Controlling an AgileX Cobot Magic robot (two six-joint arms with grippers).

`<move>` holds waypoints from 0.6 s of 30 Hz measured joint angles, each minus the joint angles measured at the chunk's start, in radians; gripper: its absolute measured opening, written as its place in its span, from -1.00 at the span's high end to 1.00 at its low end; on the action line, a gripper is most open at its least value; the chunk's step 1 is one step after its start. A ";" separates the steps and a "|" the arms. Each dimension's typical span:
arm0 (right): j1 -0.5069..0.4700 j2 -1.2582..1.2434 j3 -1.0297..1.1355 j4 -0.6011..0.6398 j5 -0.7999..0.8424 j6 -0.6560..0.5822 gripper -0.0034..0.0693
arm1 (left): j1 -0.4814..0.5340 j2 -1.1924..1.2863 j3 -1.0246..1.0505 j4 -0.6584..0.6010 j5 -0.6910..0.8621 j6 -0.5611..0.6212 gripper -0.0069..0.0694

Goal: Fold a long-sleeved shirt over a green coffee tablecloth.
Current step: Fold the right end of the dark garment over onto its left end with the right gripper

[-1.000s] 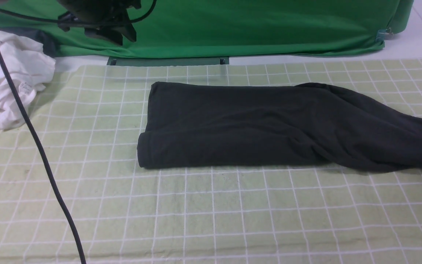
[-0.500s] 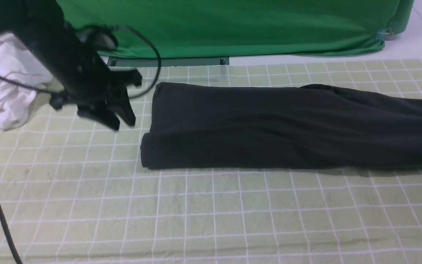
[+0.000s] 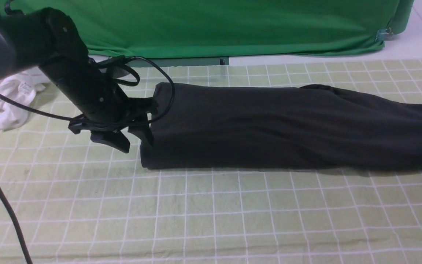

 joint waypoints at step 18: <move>0.000 0.000 0.000 0.071 0.057 -0.023 0.83 | -0.041 0.143 0.000 -0.094 -0.029 0.077 0.63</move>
